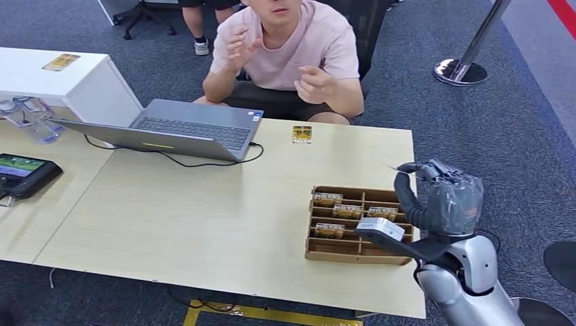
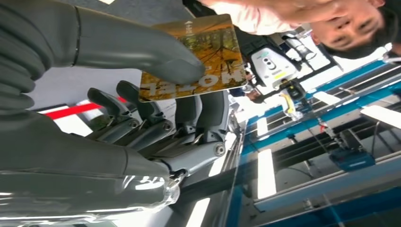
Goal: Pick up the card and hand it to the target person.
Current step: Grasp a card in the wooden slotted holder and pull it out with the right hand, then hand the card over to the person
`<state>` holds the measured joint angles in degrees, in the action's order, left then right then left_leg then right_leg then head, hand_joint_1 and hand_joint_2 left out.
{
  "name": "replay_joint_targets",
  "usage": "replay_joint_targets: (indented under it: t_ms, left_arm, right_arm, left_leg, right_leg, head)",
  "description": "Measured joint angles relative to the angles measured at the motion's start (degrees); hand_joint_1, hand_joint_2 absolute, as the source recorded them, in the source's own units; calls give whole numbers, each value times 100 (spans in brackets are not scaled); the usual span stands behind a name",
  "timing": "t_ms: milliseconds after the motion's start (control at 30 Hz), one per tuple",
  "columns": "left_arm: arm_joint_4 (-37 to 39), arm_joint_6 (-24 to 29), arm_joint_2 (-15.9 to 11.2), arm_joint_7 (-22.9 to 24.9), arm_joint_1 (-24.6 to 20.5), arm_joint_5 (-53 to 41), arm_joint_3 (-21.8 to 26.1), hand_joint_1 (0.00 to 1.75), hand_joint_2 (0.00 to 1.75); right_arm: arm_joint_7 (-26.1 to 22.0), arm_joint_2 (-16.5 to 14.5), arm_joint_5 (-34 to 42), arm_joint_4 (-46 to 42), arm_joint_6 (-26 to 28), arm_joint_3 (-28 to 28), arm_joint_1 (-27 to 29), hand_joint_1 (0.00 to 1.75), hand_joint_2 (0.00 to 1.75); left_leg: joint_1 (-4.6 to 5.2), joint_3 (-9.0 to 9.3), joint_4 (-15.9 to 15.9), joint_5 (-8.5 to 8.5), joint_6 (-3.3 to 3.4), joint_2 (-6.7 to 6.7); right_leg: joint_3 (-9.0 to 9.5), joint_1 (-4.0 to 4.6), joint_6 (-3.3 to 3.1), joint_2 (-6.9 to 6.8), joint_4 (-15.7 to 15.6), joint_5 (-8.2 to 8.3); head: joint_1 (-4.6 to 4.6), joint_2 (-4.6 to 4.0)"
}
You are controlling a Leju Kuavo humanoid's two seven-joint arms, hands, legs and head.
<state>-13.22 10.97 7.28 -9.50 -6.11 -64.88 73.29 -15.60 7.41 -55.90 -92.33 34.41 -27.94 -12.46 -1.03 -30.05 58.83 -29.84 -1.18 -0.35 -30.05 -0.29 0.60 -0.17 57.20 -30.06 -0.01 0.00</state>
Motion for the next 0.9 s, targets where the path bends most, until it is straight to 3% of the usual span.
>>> replay_joint_targets:
  t_ms: [233, 500, 600, 633, 733, 900]
  left_arm:
    - [0, -8, 22, 2, -27, -90, -1, 0, 0]
    - [0, -59, 24, 8, -33, -153, -16, 0, 0]
    - [0, -140, 23, -9, -34, -181, -19, 0, 131]
    - [0, -171, 23, -31, -35, -191, -21, 0, 131]
    - [0, -252, 22, -119, -38, -195, -24, 0, 0]
    - [0, -307, 22, -104, -57, -154, -24, 0, 0]
  right_arm:
    - [-212, -841, -326, 1761, 501, -64, -872, 154, 175]
    - [-413, -1622, -1024, 3002, 528, 514, -1410, 154, 175]
    - [-418, -1762, -1080, 3299, 529, 688, -1511, 38, 175]
    - [-417, -1787, -1084, 3361, 529, 721, -1522, 0, 175]
    - [-407, -1836, -1092, 3519, 529, 799, -1552, 0, 175]
    - [-397, -1845, -1013, 3789, 531, 816, -1653, 0, 175]
  left_leg:
    - [-3, 7, 0, 11, -9, 1]
    - [-5, 8, 0, 16, -17, 0]
    - [-5, 8, 0, 16, -18, 0]
    - [-5, 8, 0, 16, -18, 0]
    - [-5, 8, 1, 17, -18, 0]
    - [-5, 9, 1, 17, -19, 0]
  right_leg:
    - [-1, 2, -8, 3, 11, 5]
    - [-3, 4, -10, 3, 18, 6]
    - [-3, 4, -12, 3, 18, 8]
    - [-3, 4, -13, 3, 18, 8]
    - [-3, 4, -14, 3, 18, 9]
    - [-4, 4, -15, 3, 19, 9]
  head:
    - [-1, 0]
    - [-1, 0]
    - [-1, 0]
    - [-1, 0]
    - [-1, 0]
    - [-1, 0]
